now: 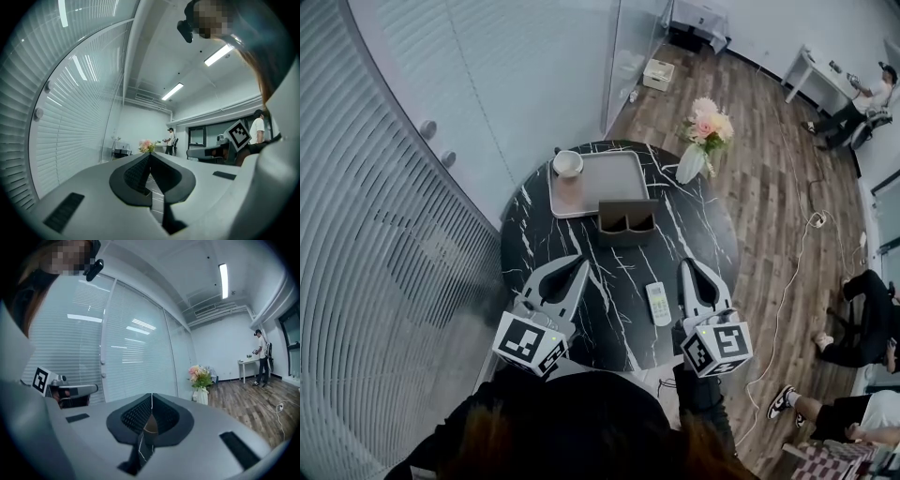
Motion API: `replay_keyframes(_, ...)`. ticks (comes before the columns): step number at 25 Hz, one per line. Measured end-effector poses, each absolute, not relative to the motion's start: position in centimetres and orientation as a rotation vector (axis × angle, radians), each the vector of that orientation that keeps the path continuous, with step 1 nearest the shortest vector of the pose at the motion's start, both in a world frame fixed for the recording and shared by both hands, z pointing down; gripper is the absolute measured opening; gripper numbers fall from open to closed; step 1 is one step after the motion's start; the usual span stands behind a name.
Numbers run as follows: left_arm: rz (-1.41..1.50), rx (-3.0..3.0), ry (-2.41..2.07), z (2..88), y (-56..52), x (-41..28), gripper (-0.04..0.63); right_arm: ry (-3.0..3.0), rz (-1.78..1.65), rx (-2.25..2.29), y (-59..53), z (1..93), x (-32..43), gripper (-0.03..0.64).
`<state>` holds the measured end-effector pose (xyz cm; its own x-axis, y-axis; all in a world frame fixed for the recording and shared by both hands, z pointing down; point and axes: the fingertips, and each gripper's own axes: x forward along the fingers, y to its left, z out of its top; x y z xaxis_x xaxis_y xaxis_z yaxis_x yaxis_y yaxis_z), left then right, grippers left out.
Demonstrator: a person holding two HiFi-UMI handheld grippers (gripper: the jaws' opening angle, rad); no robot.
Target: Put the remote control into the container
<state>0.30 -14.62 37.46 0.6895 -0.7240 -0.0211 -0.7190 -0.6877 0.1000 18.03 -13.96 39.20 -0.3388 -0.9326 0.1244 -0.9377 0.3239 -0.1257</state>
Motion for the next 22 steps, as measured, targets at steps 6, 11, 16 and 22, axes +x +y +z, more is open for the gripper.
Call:
replay_keyframes(6, -0.077, 2.808, -1.201, 37.3, -15.3, -0.3, 0.009, -2.311, 0.409, 1.718, -16.0, 48.3, 19.2, 0.017)
replay_keyframes(11, -0.07, 2.796, -1.206, 37.7, -15.5, -0.8, 0.009, -2.193, 0.516, 1.654, -15.8, 56.0, 19.6, 0.018)
replay_keyframes(16, -0.058, 2.787, -1.2, 38.2, -15.7, -1.0, 0.009, -2.088, 0.576, 1.547, -15.1, 62.2, 19.2, 0.02)
replay_keyframes(22, -0.046, 2.789, -1.186, 38.4, -15.9, -1.0, 0.009, -1.935, 0.653, 1.399, -13.9, 68.3, 19.2, 0.205)
